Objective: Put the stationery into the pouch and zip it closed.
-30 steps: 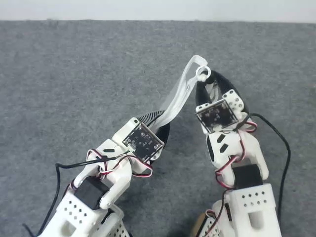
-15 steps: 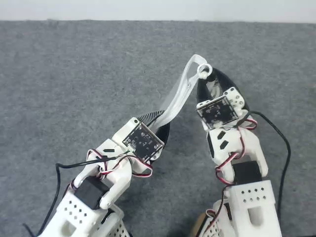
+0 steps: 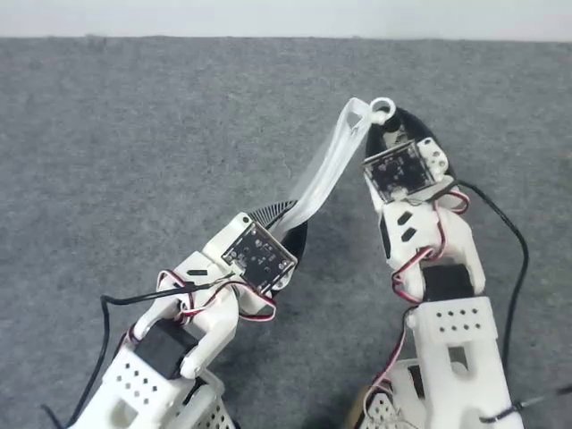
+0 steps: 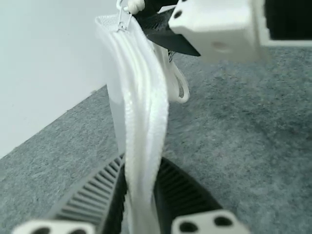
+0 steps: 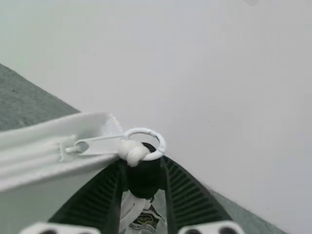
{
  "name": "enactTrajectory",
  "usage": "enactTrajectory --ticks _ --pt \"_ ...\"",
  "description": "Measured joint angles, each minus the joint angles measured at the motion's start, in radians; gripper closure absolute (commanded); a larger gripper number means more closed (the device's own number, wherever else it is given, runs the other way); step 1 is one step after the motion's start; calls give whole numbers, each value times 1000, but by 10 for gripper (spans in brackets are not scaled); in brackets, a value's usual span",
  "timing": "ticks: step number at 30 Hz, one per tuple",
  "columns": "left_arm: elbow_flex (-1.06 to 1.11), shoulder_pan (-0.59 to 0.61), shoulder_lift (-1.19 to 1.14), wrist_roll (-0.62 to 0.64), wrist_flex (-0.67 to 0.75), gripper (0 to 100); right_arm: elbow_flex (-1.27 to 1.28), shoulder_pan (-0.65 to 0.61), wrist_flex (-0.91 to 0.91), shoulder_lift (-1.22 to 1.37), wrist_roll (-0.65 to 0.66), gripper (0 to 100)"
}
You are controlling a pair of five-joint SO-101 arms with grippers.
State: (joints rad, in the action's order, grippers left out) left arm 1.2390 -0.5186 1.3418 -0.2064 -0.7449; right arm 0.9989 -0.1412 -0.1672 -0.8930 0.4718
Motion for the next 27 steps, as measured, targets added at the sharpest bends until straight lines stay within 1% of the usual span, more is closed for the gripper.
enactTrajectory --ticks 5,14,24,27 --pt "2 -5 0 -5 0 991 -55 38 12 97 -2 992" --pt "-12 -3 -8 -2 2 991 -249 68 14 368 -89 992" --pt "-14 0 -8 0 2 990 -265 68 14 393 -91 992" --pt "-14 23 -8 0 2 990 -267 68 14 393 -92 992"
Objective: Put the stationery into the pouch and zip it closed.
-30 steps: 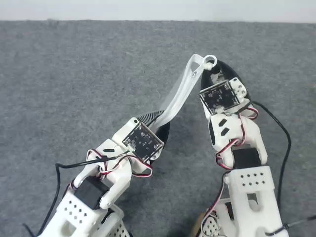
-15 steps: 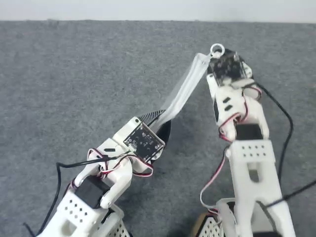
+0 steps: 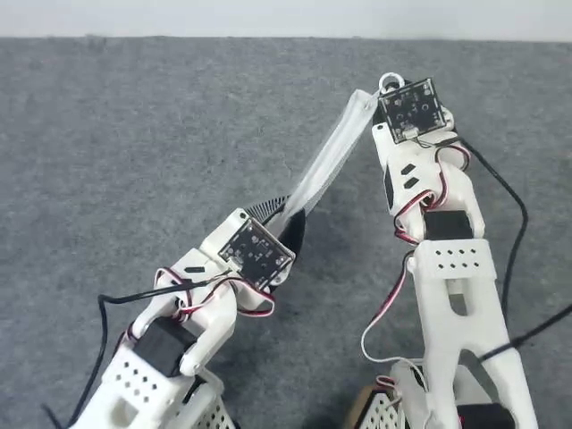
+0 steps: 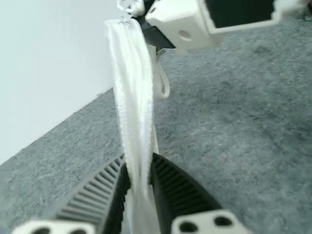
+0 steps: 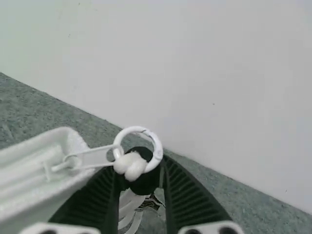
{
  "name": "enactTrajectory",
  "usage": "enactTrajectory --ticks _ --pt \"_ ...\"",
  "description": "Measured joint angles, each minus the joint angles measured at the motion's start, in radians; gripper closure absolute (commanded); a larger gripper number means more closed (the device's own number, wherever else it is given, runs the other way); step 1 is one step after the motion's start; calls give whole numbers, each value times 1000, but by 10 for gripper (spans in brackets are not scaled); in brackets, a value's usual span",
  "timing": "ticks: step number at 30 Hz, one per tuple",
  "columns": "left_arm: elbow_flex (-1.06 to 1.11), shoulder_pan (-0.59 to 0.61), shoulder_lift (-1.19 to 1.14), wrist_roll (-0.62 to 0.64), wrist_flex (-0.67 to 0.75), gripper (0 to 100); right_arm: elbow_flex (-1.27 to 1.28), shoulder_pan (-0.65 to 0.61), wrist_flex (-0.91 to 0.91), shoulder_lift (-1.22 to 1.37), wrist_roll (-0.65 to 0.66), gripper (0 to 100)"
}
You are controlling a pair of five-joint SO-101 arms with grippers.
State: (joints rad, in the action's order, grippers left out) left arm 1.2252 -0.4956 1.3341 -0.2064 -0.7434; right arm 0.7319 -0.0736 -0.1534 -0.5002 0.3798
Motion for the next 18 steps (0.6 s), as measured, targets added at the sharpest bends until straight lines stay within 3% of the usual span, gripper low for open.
enactTrajectory --ticks 5,12,18 --pt "14 46 2 -3 57 989 0 0 5 0 -15 962" --pt "20 135 3 2 81 989 92 23 -60 -71 -117 717" --pt "20 216 0 2 89 989 232 -72 -91 -232 -77 734"
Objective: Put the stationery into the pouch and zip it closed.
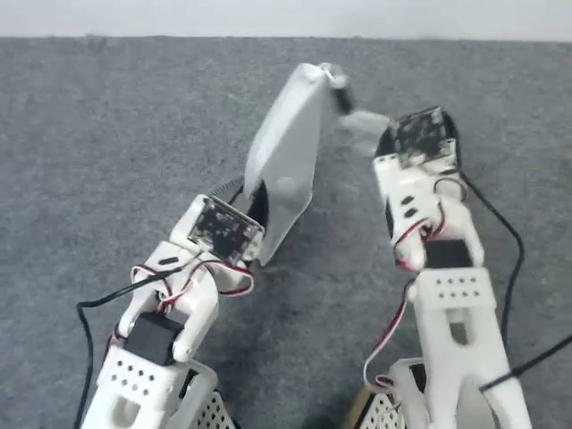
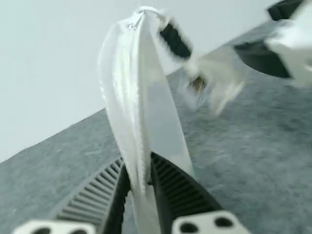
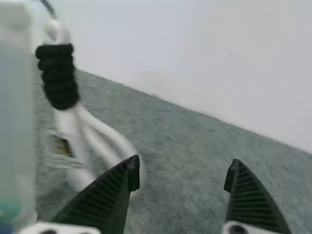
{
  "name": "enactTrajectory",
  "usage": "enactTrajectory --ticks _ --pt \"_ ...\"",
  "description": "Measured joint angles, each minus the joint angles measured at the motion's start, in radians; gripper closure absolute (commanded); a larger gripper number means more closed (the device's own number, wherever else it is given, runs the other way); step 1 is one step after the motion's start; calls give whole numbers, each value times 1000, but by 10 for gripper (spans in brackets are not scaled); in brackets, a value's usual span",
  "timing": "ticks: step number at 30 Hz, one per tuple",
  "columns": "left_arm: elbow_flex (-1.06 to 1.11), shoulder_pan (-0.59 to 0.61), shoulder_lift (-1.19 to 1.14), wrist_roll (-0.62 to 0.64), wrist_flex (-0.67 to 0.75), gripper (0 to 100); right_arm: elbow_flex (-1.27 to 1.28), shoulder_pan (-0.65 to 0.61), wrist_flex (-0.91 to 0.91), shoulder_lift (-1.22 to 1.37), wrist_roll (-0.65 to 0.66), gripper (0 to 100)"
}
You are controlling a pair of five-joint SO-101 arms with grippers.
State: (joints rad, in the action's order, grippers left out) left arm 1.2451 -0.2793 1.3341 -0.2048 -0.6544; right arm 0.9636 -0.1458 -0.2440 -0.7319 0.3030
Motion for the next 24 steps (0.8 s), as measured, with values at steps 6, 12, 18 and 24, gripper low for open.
enactTrajectory --ticks 6,12,18,24 --pt "2 101 -2 0 25 971 52 -77 0 -74 48 734" --pt "2 207 -2 107 26 821 55 -83 0 -74 49 734" --pt "-11 307 0 279 17 779 81 -95 3 -75 51 734" --pt "-84 258 0 315 -135 742 126 -95 89 -75 51 734"
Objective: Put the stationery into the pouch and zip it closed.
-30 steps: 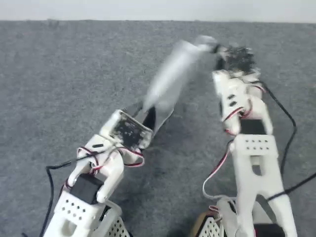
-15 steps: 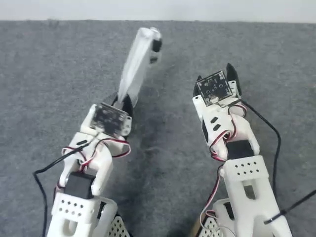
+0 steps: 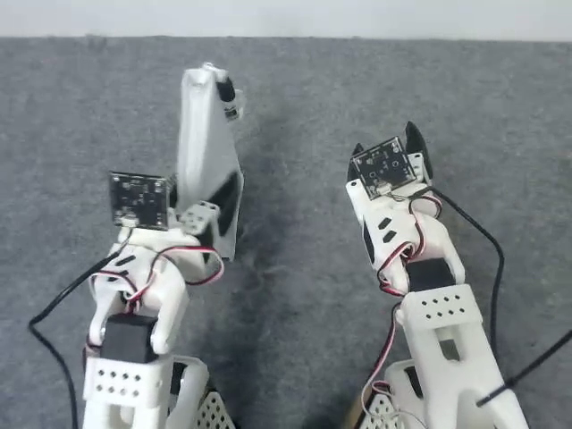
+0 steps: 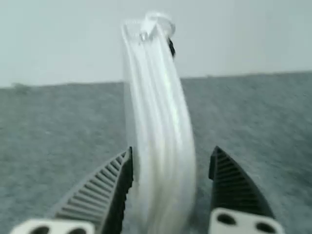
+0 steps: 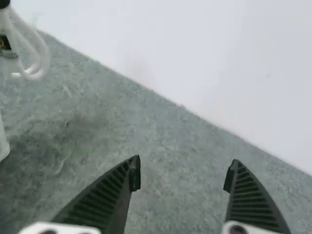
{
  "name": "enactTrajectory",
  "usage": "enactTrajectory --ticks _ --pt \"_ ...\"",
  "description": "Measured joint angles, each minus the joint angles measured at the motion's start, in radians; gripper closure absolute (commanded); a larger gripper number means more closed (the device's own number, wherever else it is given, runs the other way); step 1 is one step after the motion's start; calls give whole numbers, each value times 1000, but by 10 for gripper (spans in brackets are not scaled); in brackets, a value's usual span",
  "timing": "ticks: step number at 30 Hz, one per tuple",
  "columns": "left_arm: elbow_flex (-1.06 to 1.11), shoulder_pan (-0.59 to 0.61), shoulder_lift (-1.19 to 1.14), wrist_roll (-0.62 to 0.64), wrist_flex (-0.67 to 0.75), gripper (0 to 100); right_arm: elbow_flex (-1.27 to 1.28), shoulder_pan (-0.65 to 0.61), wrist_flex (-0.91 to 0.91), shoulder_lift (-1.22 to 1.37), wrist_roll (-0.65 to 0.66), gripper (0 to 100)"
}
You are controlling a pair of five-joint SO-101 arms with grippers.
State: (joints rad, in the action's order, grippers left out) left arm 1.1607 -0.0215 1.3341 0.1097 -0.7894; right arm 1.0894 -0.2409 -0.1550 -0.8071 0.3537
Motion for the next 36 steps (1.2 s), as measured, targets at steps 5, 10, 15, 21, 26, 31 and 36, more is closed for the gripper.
enactTrajectory --ticks 5,10,15,21,26,31,36 --pt "-5 -101 0 3 -63 742 8 17 18 0 0 734" --pt "-34 -184 0 9 -100 742 8 69 34 0 -63 734" --pt "-60 -270 0 107 -129 746 8 135 54 0 -149 734" --pt "-83 -293 0 150 -129 746 8 141 54 0 -184 734" --pt "-83 -293 120 172 -129 743 8 147 54 0 -187 734" --pt "-3 -290 339 172 -129 743 8 149 54 0 -187 734" --pt "34 -288 466 172 -129 743 8 149 54 0 -187 734"
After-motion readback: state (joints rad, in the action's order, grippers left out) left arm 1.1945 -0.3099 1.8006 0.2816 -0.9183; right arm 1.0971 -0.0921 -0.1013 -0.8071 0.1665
